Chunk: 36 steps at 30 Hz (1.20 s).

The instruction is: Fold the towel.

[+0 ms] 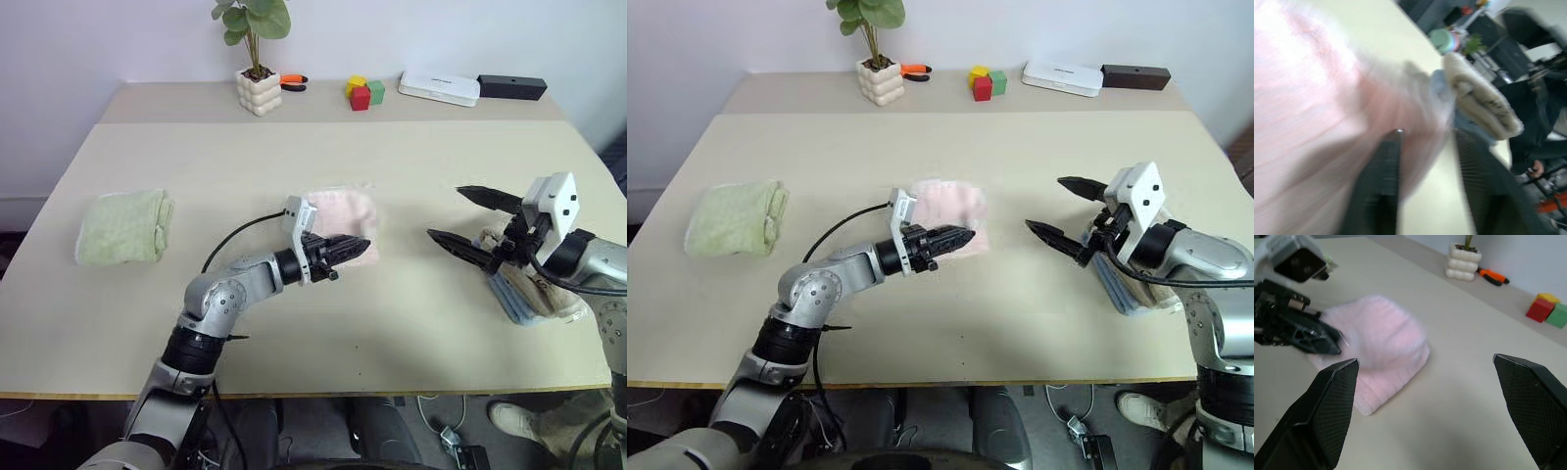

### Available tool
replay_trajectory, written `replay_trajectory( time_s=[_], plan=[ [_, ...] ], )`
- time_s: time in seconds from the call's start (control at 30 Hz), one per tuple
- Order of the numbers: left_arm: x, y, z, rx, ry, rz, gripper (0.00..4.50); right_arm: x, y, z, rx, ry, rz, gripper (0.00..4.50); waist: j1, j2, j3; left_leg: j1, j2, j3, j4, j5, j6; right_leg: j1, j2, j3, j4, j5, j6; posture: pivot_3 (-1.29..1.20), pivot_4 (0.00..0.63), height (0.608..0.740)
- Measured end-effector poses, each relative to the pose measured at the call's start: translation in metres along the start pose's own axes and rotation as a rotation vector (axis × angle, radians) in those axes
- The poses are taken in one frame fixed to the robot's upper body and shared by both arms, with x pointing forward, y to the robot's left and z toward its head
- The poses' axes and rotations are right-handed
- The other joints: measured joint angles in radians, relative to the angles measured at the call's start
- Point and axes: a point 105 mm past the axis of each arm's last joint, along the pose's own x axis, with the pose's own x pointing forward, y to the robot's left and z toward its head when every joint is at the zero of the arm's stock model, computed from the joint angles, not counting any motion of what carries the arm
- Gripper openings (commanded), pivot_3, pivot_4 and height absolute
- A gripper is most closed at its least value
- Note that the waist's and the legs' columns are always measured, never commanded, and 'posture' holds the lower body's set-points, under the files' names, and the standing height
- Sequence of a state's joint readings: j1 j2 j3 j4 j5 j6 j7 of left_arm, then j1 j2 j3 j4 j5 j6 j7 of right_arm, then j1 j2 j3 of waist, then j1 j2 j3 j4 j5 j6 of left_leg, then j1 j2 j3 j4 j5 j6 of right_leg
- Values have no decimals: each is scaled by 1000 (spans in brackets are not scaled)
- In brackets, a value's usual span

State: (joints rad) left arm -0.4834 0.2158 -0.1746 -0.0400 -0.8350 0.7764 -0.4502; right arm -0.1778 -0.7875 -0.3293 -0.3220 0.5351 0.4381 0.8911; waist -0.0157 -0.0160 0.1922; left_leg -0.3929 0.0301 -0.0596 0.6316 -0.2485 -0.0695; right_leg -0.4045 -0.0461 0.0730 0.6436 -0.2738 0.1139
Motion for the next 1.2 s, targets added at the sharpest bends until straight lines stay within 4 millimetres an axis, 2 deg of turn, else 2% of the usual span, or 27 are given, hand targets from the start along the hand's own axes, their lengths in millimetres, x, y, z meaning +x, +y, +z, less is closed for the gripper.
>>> replay_trajectory(
  time_s=[0.1, 0.13, 0.3, 0.4, 0.53, 0.63, 0.73, 0.87, 0.9, 1.03, 1.13, 1.2],
  plan=[
    [-1, 3, -2, 22, 8, 14, 4335, 0, -1, -1, 2, 4, -12, 4500, 1, 0, 0, 0, 0, 0, 0, 0, 0, 0, 0, 0, 0, 0, 0, 0, 150, 740],
    [-1, 3, -2, 25, 8, 15, 4472, 0, -1, -1, 1, 3, -16, 4500, 1, 0, 0, 0, 0, 0, 0, 0, 0, 0, 0, 0, 0, 0, 0, 0, 150, 740],
    [-4, -4, 3, 21, -24, -19, 4472, 11, -1, 8, -14, -33, -10, 4500, -5, 0, 0, 1, 0, 0, 0, 0, 0, 0, 0, 0, 1, 0, 0, 0, 150, 740],
    [-15, -12, 17, 31, -70, -62, 4472, 21, -1, 13, 25, -99, -28, 4500, -4, 0, 0, 0, 1, 0, 0, 0, 0, 0, 1, 0, 1, 0, 0, 0, 150, 740],
    [-33, -16, 44, 46, -178, -64, 4472, 42, 5, 13, 214, -232, -99, 4500, -3, 0, 0, 0, 1, -1, 0, 0, 0, 0, 0, 0, 1, 0, 0, 0, 150, 740],
    [-45, -5, 66, 34, -276, 17, 3620, 54, 13, 11, 300, -264, -132, 3644, -1, 0, 0, 0, 0, -1, 0, 0, 0, 0, 0, 0, 1, 0, 0, 0, 150, 740],
    [-58, 10, 90, 6, -400, 130, 2174, 70, 19, 20, 347, -307, -160, 2200, -2, 0, 0, 0, 0, -1, 0, 0, 0, 0, 0, 0, 1, 0, 0, 0, 150, 740],
    [-57, 20, 95, -5, -469, 208, 122, 95, 34, 29, 367, -329, -151, 205, -3, 0, 0, 0, 0, -1, 0, 0, 0, -1, 0, 0, 2, 0, 0, 0, 150, 740],
    [-53, 22, 93, -14, -470, 217, 14, 105, 41, 33, 384, -347, -145, 36, -4, 0, 0, 0, 0, -1, 0, 0, 0, -1, 0, 0, 2, 0, 0, 0, 150, 740],
    [-30, 25, 84, -28, -459, 242, 14, 134, 56, 32, 335, -316, -184, 36, 1, 0, 0, -1, 0, 0, 0, 1, -1, -1, 0, -1, 1, 0, 0, 0, 150, 740],
    [-26, 40, 82, 15, -455, 346, 14, 145, 57, 19, 309, -257, -260, 36, -1, 0, 0, 0, 0, 0, 0, 1, -1, -1, 0, -1, 1, 0, 0, 0, 150, 740],
    [-22, 43, 78, 24, -451, 364, 14, 150, 52, 5, 322, -207, -336, 36, -1, 0, 0, -1, 0, 0, -1, 1, -1, -2, 0, -1, 2, 0, 0, 0, 150, 740]
  ],
)
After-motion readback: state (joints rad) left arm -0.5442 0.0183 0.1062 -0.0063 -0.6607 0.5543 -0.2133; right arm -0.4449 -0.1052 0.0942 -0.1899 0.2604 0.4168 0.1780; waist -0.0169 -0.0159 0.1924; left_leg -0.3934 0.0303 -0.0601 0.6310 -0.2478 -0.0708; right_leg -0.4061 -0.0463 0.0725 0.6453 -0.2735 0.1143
